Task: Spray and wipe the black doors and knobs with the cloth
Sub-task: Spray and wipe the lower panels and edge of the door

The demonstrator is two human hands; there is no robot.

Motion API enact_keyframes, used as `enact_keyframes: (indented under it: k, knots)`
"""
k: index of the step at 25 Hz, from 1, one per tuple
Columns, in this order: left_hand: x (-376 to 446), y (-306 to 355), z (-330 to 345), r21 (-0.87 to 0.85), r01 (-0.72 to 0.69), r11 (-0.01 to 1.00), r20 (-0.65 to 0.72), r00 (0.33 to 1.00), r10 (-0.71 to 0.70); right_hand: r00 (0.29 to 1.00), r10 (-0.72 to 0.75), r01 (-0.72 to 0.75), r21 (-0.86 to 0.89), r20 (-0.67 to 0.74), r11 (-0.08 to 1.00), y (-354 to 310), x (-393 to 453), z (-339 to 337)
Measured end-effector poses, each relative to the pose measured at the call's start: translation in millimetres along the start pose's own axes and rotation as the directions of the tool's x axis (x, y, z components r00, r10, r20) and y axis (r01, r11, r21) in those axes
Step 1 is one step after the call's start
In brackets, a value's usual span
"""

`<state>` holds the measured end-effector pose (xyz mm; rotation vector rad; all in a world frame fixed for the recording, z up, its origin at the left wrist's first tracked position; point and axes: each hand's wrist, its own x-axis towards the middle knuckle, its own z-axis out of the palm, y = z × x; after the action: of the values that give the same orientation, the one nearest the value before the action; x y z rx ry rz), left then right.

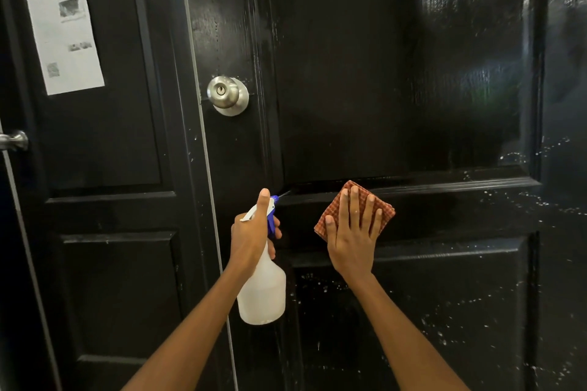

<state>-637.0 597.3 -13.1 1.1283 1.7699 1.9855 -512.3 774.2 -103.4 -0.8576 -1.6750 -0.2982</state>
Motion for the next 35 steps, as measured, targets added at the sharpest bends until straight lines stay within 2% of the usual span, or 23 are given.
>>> enact_keyframes:
  k: [4, 7, 9, 11, 13, 16, 19, 21, 23, 25, 27, 30, 31, 32, 33, 34, 35]
  knots:
    - [-3.0, 4.6, -8.1, 0.016, -0.001, 1.0, 0.015, 1.0, 0.001, 1.0, 0.012, -0.011, -0.018, 0.02, 1.0, -1.6, -0.2, -3.4]
    - [-7.9, 4.1, -11.9, 0.033, -0.032, 0.999, 0.003, 0.999, 0.032, 0.991, -0.122, 0.124, -0.04, 0.064, 0.991, -24.3, 7.9, -3.8]
    - [-12.6, 2.1, -16.7, 0.019, -0.06, 0.998, -0.013, 0.998, 0.06, 0.945, -0.305, 0.313, -0.062, 0.116, 0.948, -52.6, 14.9, 5.2]
    - [-18.1, 1.1, -23.2, -0.003, -0.072, 0.997, -0.022, 0.997, 0.072, 0.871, -0.463, 0.478, -0.066, 0.165, 0.876, -73.2, 21.4, 13.1]
    - [-22.2, 0.0, -27.0, -0.006, -0.083, 0.997, -0.007, 0.997, 0.083, 0.817, -0.547, 0.567, -0.079, 0.182, 0.82, -67.8, 29.4, 12.4]
    - [-28.0, -2.9, -20.6, -0.016, -0.103, 0.995, 0.004, 0.995, 0.103, 0.764, -0.617, 0.64, -0.1, 0.188, 0.761, -21.4, 40.1, -6.3]
    - [-32.9, -2.1, -2.4, -0.021, -0.096, 0.995, 0.043, 0.994, 0.097, 0.8, -0.579, 0.598, -0.152, 0.153, 0.787, 47.6, 46.1, -33.6]
    - [-36.5, 0.1, 9.7, -0.027, -0.093, 0.995, 0.074, 0.993, 0.094, 0.867, -0.487, 0.498, -0.18, 0.106, 0.848, 94.9, 44.6, -53.9]
    - [-39.1, 1.5, 19.2, -0.045, -0.083, 0.996, 0.091, 0.992, 0.087, 0.964, -0.26, 0.266, -0.165, 0.058, 0.95, 134.7, 38.2, -70.6]
    - [-41.6, 3.4, 24.3, -0.059, -0.069, 0.996, 0.099, 0.992, 0.074, 0.999, 0.039, -0.036, -0.102, 0.028, 0.994, 155.8, 32.0, -79.7]
    - [-43.5, 4.1, 29.0, -0.067, -0.062, 0.996, 0.114, 0.991, 0.069, 0.96, 0.28, -0.28, -0.019, 0.001, 0.96, 153.7, 35.9, -79.0]
    - [-46.9, 3.0, 35.1, -0.049, -0.068, 0.997, 0.124, 0.99, 0.073, 0.827, 0.561, -0.553, 0.152, -0.019, 0.819, 106.9, 62.7, -75.7]
    - [-47.5, 3.5, 36.7, -0.041, -0.073, 0.996, 0.124, 0.989, 0.077, 0.815, 0.579, -0.57, 0.164, -0.014, 0.805, 87.5, 68.2, -71.1]
    - [-47.9, 4.3, 38.1, -0.04, -0.077, 0.996, 0.121, 0.989, 0.082, 0.848, 0.53, -0.523, 0.145, -0.014, 0.84, 68.9, 68.4, -63.9]
    - [-48.1, 5.5, 38.9, -0.044, -0.081, 0.996, 0.118, 0.989, 0.085, 0.914, 0.406, -0.402, 0.103, -0.017, 0.91, 51.8, 62.8, -54.7]
    - [-47.7, 6.3, 39.8, -0.048, -0.083, 0.995, 0.116, 0.989, 0.088, 0.979, 0.205, -0.205, 0.032, -0.009, 0.978, 38.8, 53.5, -44.2]
    - [-47.2, 6.9, 40.6, -0.048, -0.084, 0.995, 0.113, 0.99, 0.089, 0.999, -0.035, 0.037, -0.037, 0.037, 0.999, 31.6, 44.7, -36.5]
